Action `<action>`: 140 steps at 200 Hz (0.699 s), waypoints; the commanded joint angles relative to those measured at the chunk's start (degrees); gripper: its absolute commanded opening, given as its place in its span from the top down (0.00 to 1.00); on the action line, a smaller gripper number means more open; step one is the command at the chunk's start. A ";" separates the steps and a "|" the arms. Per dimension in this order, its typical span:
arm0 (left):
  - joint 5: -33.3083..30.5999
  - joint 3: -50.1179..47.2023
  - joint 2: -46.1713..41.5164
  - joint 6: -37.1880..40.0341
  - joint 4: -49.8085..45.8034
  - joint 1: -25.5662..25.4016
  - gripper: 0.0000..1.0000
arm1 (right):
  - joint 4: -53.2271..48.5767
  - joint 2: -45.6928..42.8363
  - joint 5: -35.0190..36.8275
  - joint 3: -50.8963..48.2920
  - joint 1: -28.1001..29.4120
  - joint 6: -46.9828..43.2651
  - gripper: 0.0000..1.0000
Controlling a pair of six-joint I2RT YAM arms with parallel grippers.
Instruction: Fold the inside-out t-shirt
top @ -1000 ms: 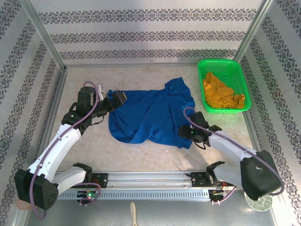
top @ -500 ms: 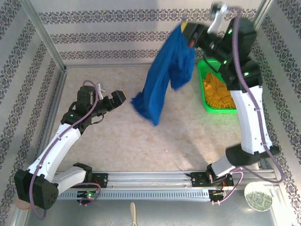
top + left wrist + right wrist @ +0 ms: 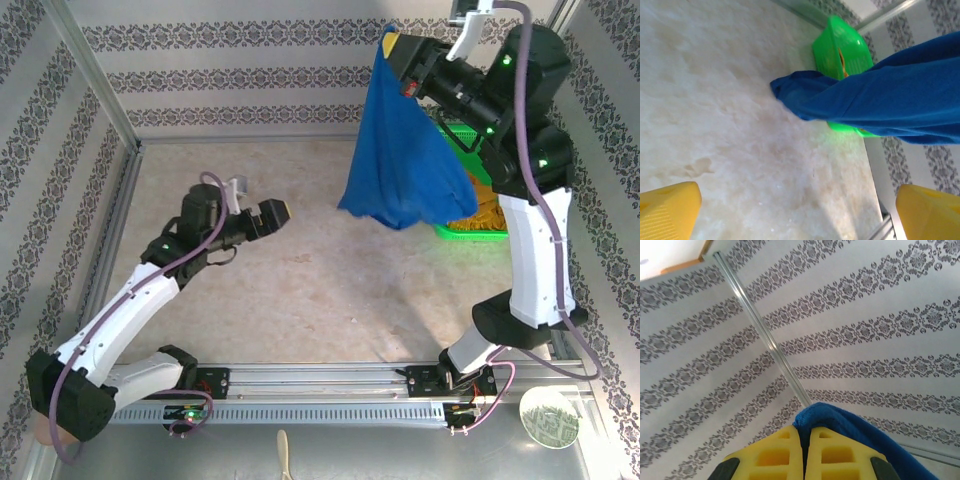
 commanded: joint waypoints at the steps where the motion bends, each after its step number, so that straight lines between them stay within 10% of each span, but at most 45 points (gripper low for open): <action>1: -3.22 -3.83 2.61 -3.43 7.90 -6.65 0.00 | 1.81 1.19 2.05 5.31 1.16 -2.89 1.00; 72: -19.25 -7.99 10.05 -6.31 22.90 -26.78 0.00 | 1.24 3.62 2.60 10.56 1.33 -0.78 1.00; 140: -32.22 -5.17 14.98 -6.27 24.86 -30.47 0.00 | 1.74 1.67 3.40 9.58 2.20 0.01 1.00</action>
